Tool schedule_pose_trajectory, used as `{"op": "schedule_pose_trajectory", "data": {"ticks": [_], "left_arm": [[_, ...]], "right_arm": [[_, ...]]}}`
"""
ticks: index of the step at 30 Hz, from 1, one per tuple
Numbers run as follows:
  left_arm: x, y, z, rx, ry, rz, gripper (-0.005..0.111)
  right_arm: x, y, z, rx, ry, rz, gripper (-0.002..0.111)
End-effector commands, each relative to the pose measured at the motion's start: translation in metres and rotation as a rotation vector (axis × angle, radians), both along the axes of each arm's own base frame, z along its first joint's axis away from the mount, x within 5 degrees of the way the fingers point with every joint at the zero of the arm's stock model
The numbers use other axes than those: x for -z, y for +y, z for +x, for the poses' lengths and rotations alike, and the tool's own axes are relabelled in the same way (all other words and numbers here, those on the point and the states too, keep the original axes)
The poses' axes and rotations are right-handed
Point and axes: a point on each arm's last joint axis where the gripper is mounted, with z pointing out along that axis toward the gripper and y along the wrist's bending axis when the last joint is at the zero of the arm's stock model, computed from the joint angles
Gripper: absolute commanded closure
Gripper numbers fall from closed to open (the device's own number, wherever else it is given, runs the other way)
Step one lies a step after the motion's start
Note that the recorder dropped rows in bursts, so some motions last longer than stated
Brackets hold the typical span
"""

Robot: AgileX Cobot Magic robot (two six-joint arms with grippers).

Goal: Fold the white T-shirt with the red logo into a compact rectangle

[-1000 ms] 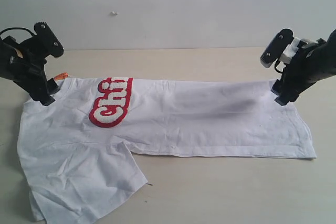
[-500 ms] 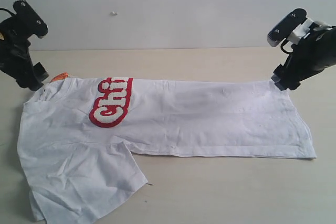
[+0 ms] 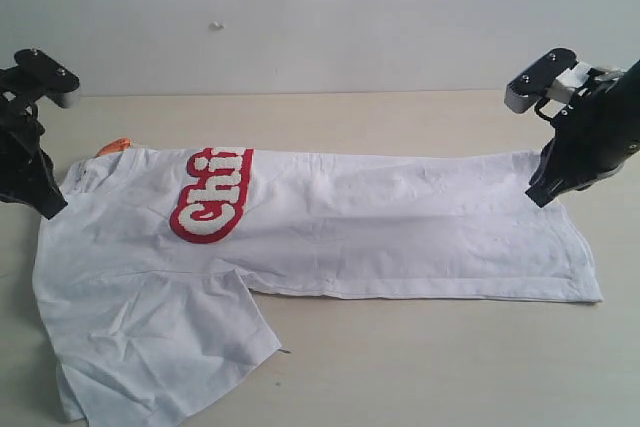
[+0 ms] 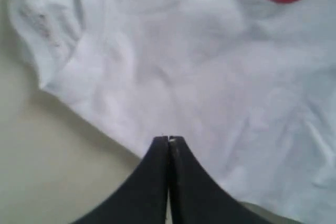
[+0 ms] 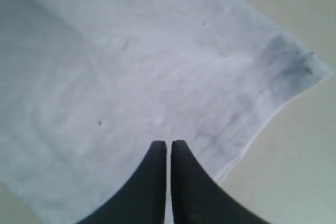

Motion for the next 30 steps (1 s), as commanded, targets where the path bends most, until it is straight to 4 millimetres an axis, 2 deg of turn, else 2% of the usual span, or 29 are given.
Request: {"op": "schedule_pose_trajectory", "data": {"ticks": [1, 4, 7, 10, 12, 14, 16, 18, 19, 23, 30], "left_arm": [[-0.002, -0.025, -0.020, 0.178, 0.155, -0.139, 0.100], [0.005, -0.045, -0.037, 0.291, 0.203, -0.131, 0.097], [0.018, -0.065, -0.054, 0.414, 0.206, -0.039, 0.092], [0.032, -0.086, -0.071, 0.518, 0.190, 0.024, 0.075], [0.039, -0.098, -0.081, 0.575, 0.169, 0.044, 0.056], [0.042, -0.106, -0.089, 0.614, 0.181, 0.054, 0.046], [0.043, -0.112, -0.096, 0.635, 0.197, 0.058, 0.048], [0.048, -0.117, -0.106, 0.666, 0.216, 0.066, 0.057], [0.051, -0.119, -0.109, 0.679, 0.207, 0.071, 0.058], [0.066, -0.119, -0.122, 0.705, 0.185, 0.097, 0.046], [0.066, -0.124, -0.124, 0.711, 0.173, 0.094, 0.045]], "right_arm": [[-0.003, 0.016, -0.001, -0.035, 0.003, 0.024, 0.105], [-0.003, 0.026, 0.000, -0.065, -0.001, 0.021, 0.105], [-0.004, 0.034, 0.001, -0.086, -0.010, 0.016, 0.105], [-0.004, 0.034, 0.001, -0.085, -0.011, 0.016, 0.105], [-0.004, 0.034, 0.001, -0.084, -0.011, 0.017, 0.105], [-0.004, 0.034, 0.001, -0.084, -0.011, 0.017, 0.105], [-0.004, 0.034, 0.001, -0.084, -0.011, 0.017, 0.105], [-0.004, 0.034, 0.001, -0.084, -0.011, 0.017, 0.105], [-0.004, 0.034, 0.001, -0.084, -0.011, 0.017, 0.105], [-0.004, 0.034, 0.001, -0.081, -0.011, 0.020, 0.105], [-0.004, 0.034, 0.000, -0.081, -0.007, 0.021, 0.105]]}}
